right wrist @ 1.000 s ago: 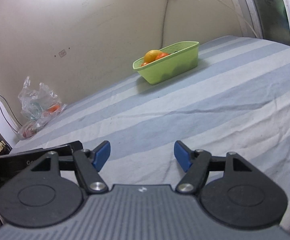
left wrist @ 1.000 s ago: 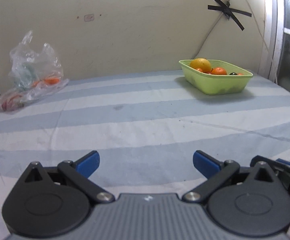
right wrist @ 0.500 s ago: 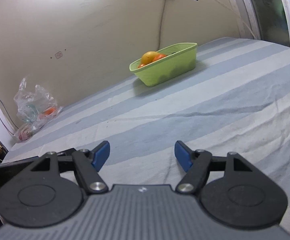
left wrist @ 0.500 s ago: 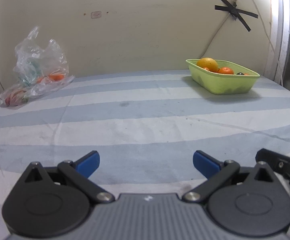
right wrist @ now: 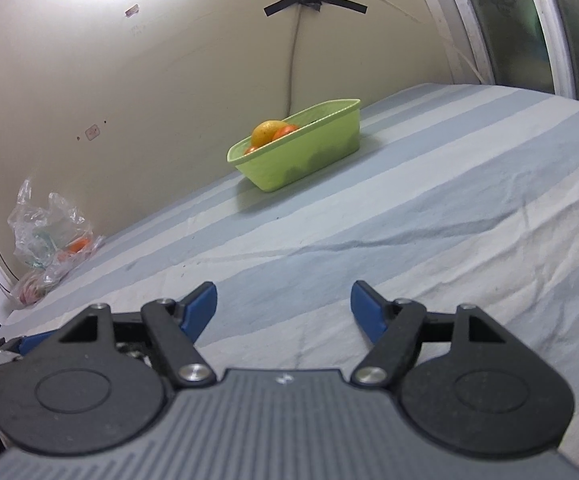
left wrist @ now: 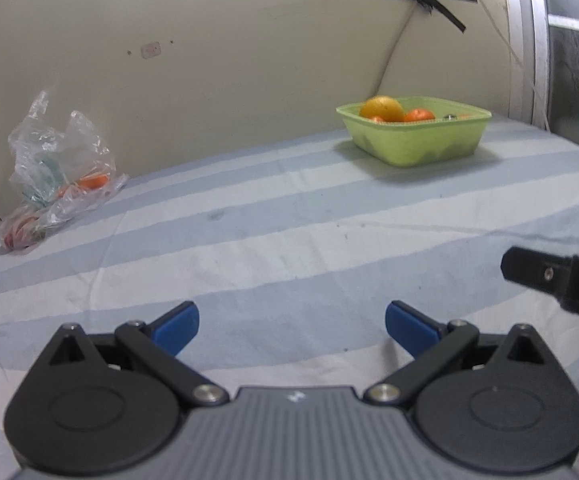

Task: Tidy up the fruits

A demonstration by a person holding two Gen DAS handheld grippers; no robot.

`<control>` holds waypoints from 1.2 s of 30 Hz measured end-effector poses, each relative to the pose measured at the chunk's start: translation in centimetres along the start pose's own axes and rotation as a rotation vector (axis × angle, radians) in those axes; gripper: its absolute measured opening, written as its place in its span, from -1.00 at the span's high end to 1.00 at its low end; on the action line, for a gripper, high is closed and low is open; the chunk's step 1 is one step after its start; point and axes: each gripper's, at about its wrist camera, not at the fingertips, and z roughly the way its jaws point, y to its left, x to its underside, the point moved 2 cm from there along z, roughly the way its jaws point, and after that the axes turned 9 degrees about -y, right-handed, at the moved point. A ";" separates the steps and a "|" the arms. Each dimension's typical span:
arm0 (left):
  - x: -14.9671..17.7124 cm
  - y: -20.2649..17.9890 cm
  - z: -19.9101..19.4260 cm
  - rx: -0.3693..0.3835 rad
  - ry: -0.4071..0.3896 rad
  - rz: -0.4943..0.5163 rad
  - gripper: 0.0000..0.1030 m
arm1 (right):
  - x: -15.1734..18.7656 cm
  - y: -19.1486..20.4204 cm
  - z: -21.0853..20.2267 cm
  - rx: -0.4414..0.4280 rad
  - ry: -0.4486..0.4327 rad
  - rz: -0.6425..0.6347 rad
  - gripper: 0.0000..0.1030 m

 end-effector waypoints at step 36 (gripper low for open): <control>-3.7 1.1 7.7 -0.034 -0.052 -0.060 -1.00 | -5.0 -1.8 6.7 0.075 -0.132 -0.123 -0.70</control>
